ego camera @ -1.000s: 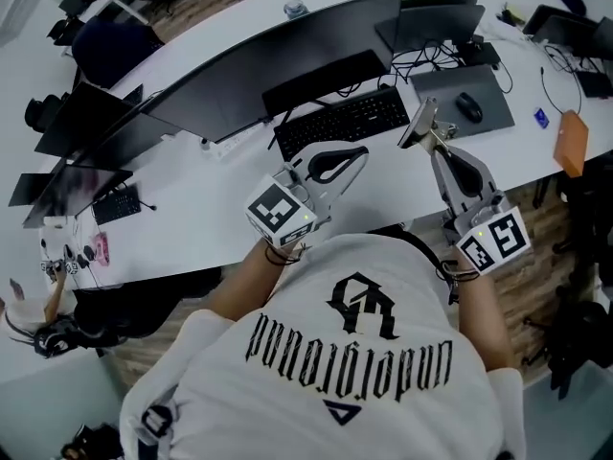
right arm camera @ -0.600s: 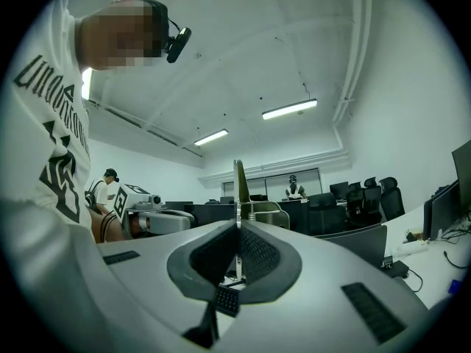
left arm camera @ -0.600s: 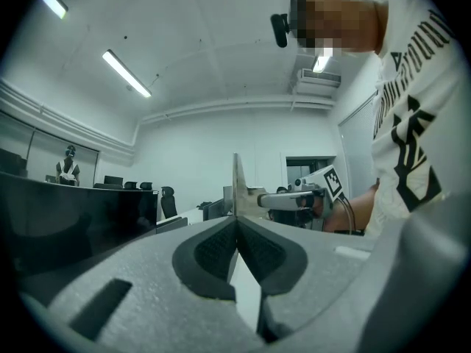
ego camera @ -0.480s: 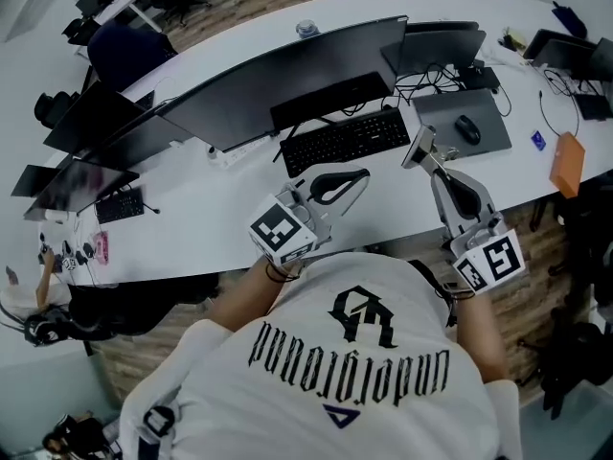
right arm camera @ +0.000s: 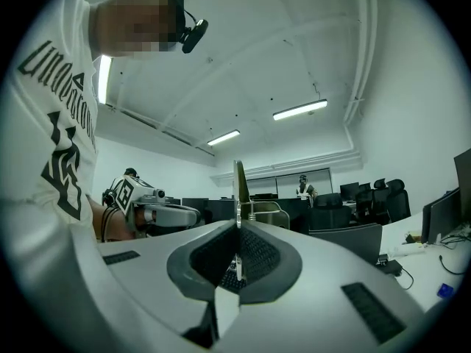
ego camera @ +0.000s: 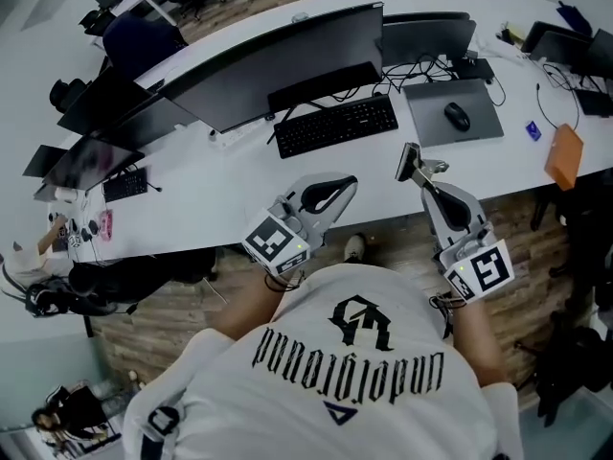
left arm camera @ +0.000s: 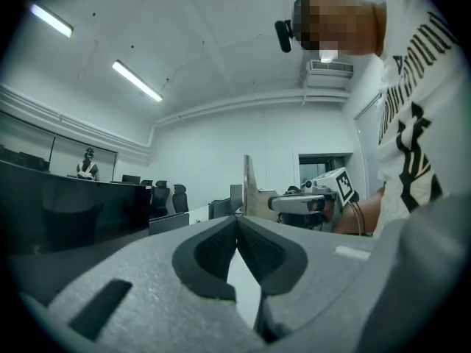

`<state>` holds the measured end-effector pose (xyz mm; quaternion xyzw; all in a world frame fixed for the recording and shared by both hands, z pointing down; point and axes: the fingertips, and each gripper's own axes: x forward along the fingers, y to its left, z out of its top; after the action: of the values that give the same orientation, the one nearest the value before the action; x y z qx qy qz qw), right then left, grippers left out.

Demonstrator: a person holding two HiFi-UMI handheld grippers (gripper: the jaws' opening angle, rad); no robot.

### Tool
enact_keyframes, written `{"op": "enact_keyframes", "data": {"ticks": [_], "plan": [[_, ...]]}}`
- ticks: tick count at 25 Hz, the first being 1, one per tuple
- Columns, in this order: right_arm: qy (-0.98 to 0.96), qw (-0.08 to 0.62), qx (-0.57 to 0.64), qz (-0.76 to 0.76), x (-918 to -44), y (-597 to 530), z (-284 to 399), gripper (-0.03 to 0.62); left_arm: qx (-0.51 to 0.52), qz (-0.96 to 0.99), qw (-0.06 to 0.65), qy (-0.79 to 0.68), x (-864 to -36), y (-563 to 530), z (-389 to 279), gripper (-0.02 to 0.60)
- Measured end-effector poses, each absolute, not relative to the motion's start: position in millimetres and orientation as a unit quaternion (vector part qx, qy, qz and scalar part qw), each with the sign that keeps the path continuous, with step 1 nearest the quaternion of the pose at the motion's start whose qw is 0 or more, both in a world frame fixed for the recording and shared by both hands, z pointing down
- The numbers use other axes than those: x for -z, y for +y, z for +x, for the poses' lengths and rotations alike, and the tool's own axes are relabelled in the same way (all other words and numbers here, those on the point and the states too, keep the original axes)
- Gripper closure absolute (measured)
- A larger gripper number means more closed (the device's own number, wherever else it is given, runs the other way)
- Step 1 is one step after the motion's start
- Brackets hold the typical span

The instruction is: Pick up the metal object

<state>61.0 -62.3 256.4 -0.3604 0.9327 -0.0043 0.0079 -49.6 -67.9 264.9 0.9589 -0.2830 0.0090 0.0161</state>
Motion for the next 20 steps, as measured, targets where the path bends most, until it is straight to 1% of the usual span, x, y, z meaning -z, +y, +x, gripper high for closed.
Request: {"op": "enact_keyframes", "data": {"ticks": [12, 20], "plan": [[0.941, 0.011, 0.005, -0.338, -279, 66, 160, 0.579, -0.006, 0.951, 0.012, -0.308, -283, 64, 48, 0.566], [0.946, 0.007, 0.003, -0.323, -272, 125, 189, 0.579, -0.011, 0.944, 0.011, -0.331, -278, 129, 65, 0.566]]}}
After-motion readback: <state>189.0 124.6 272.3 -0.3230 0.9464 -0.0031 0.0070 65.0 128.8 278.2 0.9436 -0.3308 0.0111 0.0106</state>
